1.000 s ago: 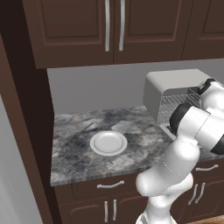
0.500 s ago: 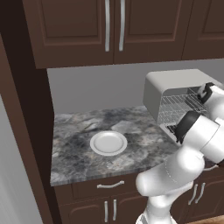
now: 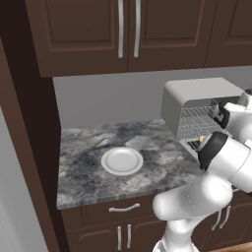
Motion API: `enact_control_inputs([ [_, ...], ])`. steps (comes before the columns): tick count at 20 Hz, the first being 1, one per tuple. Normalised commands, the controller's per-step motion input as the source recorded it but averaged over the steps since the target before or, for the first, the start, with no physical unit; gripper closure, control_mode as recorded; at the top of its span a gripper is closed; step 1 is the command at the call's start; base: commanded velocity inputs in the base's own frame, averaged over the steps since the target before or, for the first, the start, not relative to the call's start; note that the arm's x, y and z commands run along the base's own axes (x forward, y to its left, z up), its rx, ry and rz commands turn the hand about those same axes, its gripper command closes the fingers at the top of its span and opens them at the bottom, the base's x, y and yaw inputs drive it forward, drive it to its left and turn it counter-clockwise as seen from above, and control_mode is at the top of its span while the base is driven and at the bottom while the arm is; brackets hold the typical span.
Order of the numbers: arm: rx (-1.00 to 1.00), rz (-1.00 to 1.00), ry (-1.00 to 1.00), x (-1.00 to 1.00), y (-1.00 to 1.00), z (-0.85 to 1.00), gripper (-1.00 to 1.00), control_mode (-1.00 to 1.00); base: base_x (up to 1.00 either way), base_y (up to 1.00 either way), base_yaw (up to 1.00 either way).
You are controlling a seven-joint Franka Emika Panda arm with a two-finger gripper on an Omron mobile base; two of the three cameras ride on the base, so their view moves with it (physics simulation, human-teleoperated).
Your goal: Open the toaster oven door. Place the hotdog bun on the bottom rack in the toaster oven and place the chicken drumstick on the top rack.
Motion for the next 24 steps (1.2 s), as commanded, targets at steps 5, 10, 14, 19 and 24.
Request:
enact_control_inputs([
  [5, 0.07, -0.47, 0.07, -0.16, 0.02, -0.07, -1.0, -1.0, 0.0, 0.0, 0.0],
  [10, 0.07, -0.37, 0.0, 0.12, 0.11, -0.07, -1.0, -1.0, 0.0, 0.0, 0.0],
  [14, 0.12, -0.27, 0.0, -0.21, 0.11, -0.24, -1.0, -1.0, 0.0, 0.0, 0.0],
  [19, 0.12, -0.19, 0.0, -0.18, 0.0, -0.3, -1.0, -1.0, 0.0, 0.0, 0.0],
  [24, 0.06, -0.07, 0.0, 0.13, 0.03, -0.24, -1.0, -1.0, 0.0, 0.0, 0.0],
])
